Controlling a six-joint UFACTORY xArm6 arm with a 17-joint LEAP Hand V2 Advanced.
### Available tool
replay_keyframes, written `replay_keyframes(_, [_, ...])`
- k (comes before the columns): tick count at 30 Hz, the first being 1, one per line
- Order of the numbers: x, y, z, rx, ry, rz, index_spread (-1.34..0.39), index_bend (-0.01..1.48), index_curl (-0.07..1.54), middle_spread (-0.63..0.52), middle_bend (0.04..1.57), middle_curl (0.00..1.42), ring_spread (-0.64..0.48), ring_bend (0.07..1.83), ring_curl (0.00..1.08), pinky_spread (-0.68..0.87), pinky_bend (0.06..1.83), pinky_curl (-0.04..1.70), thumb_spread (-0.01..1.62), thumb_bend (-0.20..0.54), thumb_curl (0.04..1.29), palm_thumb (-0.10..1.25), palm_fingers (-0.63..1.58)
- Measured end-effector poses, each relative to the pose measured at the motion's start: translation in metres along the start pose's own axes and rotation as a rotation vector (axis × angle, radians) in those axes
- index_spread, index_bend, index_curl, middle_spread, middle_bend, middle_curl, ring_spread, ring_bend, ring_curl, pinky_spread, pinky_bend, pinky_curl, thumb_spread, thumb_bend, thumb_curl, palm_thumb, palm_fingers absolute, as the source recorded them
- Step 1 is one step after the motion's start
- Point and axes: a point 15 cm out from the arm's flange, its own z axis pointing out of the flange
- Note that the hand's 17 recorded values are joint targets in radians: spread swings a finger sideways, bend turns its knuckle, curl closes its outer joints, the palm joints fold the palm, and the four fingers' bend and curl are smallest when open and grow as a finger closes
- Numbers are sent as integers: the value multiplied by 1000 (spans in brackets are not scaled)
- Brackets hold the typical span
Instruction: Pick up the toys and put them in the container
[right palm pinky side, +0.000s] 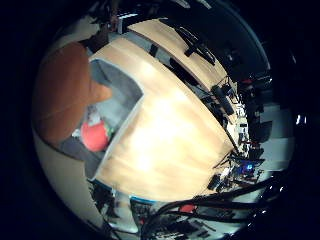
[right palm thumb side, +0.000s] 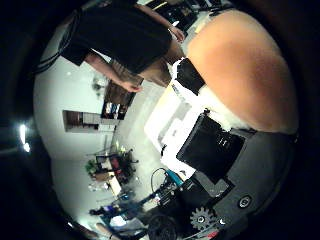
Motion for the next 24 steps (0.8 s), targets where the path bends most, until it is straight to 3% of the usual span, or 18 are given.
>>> replay_keyframes(12, [-27,-7,8,-4,-3,-43,-273,1056,672,-178,1297,626,-194,1431,532,-277,1301,616,1286,-12,394,807,1247])
replay_keyframes(14, [-26,-6,7,-5,2,-48,-281,1019,660,-180,1292,620,-198,1431,530,-280,1303,617,1245,-66,365,710,1221])
replay_keyframes(15, [-24,-5,6,-4,4,-51,-316,851,621,-197,1235,594,-220,1417,517,-330,1316,605,1169,-133,316,500,1081])
replay_keyframes(16, [-23,-4,6,-8,5,-53,-328,796,614,-205,1198,582,-233,1414,512,-352,1321,599,1149,-129,307,452,1021])
replay_keyframes(17, [-22,-3,6,-14,4,-53,-368,663,587,-217,1040,541,-243,1401,507,-410,1345,598,1097,-144,284,321,694])
replay_keyframes(18, [-21,-1,7,-21,3,-54,-391,691,635,-209,928,534,-211,1319,535,-299,1315,665,1055,-120,274,249,219])
replay_keyframes(19, [-21,1,9,-30,2,-54,-412,671,614,-194,874,504,-154,1177,505,-178,1256,670,1016,-105,267,188,-29])
replay_keyframes(24, [-23,5,12,-52,-4,-74,-470,472,414,-175,658,386,-54,852,292,151,1059,473,917,-49,266,78,-77])
